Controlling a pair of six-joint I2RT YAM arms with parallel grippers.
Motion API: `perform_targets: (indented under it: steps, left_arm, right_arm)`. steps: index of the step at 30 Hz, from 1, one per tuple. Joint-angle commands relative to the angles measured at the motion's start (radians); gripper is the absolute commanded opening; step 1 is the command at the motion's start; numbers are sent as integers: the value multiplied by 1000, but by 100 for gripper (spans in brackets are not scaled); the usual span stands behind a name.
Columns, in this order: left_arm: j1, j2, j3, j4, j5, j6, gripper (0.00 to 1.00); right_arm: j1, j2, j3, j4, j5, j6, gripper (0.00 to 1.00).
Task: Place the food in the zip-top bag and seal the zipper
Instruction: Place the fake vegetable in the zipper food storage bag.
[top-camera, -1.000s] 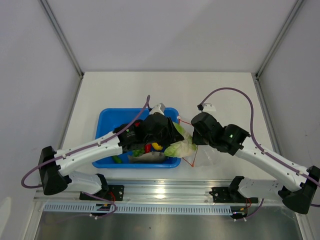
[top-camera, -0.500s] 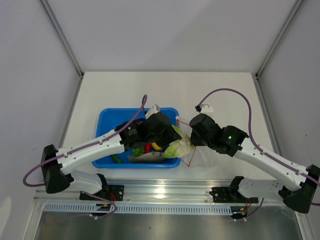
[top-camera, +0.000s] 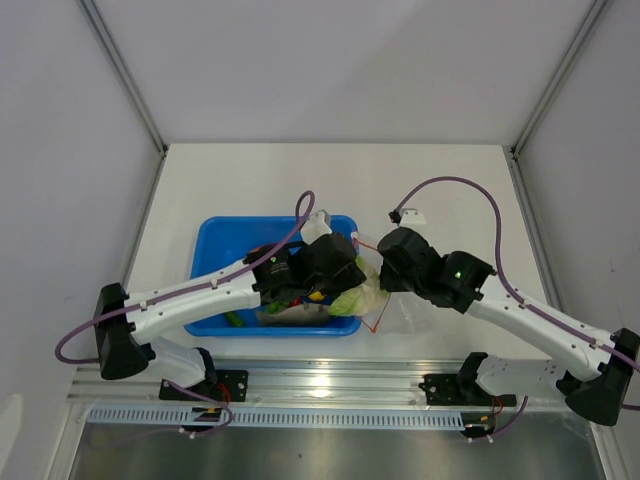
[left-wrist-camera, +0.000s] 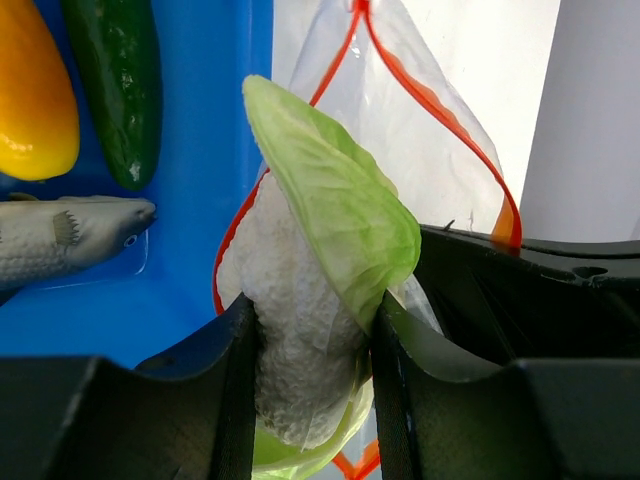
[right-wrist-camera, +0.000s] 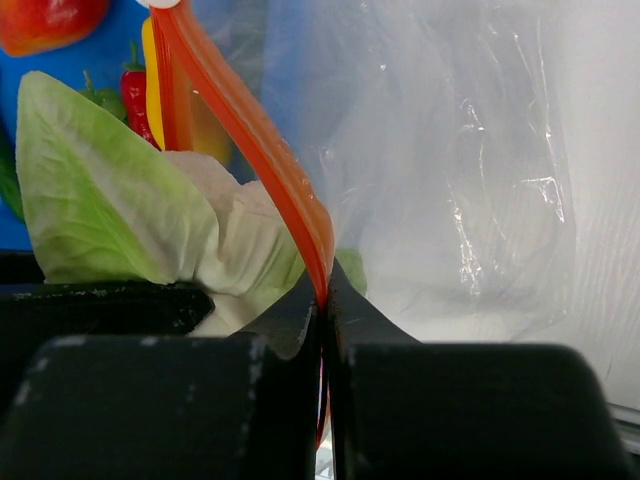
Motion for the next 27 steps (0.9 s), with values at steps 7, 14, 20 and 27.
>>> perform_targets:
  steps: [7,14,20,27]
  left_arm:
    - [-13,-77,-26,183,10,25,1]
    - [-27,-81,-126,434,-14,205,0]
    - [-62,94,146,-20,-118,53,1]
    - [-79,14,9,252,-66,209,7]
  right_arm:
    - [7,0,3,39,1,4,0]
    - [7,-9,21,39,-4,7,0]
    - [8,-6,36,44,-4,4,0]
    - [8,-6,44,33,-1,7,0]
